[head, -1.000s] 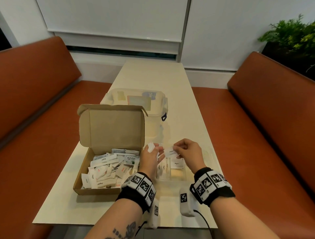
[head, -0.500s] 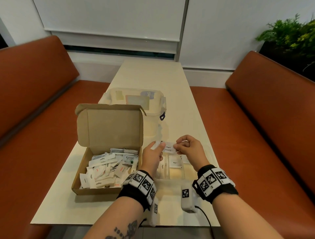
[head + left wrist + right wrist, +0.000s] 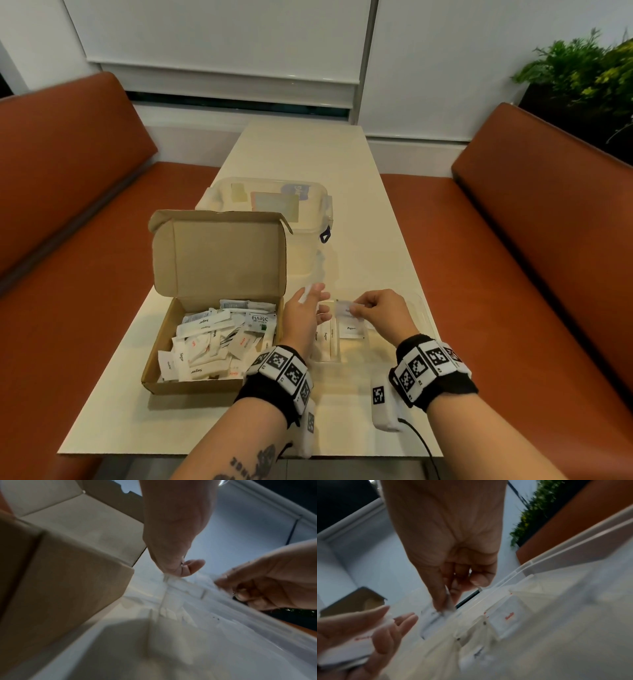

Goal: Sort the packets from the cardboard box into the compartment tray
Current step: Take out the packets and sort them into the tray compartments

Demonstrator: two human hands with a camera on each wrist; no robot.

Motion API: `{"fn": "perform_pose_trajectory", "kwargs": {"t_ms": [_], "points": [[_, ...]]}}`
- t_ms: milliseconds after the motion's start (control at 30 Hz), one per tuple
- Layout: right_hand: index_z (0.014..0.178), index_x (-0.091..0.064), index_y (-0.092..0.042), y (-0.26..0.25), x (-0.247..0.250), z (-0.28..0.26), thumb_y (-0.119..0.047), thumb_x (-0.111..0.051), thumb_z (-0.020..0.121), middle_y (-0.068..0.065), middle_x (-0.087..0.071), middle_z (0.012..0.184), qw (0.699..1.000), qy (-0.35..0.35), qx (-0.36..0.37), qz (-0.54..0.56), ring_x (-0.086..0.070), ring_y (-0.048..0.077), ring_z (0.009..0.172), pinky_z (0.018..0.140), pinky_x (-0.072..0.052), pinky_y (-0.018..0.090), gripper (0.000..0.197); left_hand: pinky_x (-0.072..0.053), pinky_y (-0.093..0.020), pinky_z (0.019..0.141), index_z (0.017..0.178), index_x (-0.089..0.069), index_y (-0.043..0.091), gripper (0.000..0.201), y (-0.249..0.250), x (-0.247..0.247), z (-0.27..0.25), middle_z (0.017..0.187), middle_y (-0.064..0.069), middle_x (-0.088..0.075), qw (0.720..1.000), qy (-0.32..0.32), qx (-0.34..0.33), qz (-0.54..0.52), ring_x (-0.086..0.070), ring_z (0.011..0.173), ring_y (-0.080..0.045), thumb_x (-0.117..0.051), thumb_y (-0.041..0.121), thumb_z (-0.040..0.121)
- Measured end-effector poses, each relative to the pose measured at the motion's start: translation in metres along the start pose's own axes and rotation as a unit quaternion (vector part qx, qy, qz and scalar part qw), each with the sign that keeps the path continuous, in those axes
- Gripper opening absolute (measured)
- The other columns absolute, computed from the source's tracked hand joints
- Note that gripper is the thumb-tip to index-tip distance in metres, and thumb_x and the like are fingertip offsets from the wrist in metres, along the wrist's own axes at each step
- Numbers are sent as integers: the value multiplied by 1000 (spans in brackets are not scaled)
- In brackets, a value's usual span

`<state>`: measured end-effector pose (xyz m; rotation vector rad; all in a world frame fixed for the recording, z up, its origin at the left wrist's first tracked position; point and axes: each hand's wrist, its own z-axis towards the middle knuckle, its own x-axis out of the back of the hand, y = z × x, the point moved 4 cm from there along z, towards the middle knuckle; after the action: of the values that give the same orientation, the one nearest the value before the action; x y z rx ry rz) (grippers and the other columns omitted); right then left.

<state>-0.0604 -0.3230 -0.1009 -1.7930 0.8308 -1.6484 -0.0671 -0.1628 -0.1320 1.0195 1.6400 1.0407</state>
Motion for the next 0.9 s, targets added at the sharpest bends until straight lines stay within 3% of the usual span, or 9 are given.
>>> {"fn": "perform_pose_trajectory", "kwargs": {"t_ms": [133,367,500,633,800,900], "points": [[84,-75,-11,9,-10,1,-18,-68,84,3,-71,82,989,-26,-16,-147,-61,14,79,67,-39,21,11,-54,-20,62,102,-62,13,18,-2,1,-2,99,-8,-66,999,-4,8,-38,-59,71,-16,-47,24,99],[85,-76,-14,18,-23,9,-23,-68,84,5,-64,101,972,-17,-10,-233,-55,22,102,83,-47,28,11,-54,-22,63,105,-63,11,20,-6,4,0,99,-8,-68,999,-5,14,-29,-63,69,-14,-52,25,97],[90,-70,-17,21,-26,7,-21,-70,79,2,-56,100,968,-15,19,-251,-51,21,101,73,-40,23,11,-56,-31,74,100,-65,14,17,-6,3,0,96,-7,-69,999,-4,18,-26,-63,66,-14,-54,26,95],[93,-56,-16,25,-32,4,-21,-72,75,-1,-51,93,957,-31,58,-284,-44,18,92,66,-35,23,25,-56,-24,65,99,-64,13,15,-5,4,0,95,-8,-68,1000,-5,13,-24,-64,66,-12,-56,24,94],[90,-57,-15,25,-35,7,-15,-61,80,1,-55,92,952,-20,65,-299,-48,21,95,66,-40,25,10,-57,-32,74,99,-65,14,15,-4,2,0,94,-7,-69,1000,-11,16,-11,-64,64,-12,-56,25,94],[92,-57,-14,26,-35,8,-14,-59,82,2,-57,94,953,-19,62,-297,-49,22,96,67,-40,25,10,-57,-29,70,97,-65,13,13,-4,2,-1,91,-7,-69,999,-10,26,-17,-64,65,-13,-58,24,93]]}}
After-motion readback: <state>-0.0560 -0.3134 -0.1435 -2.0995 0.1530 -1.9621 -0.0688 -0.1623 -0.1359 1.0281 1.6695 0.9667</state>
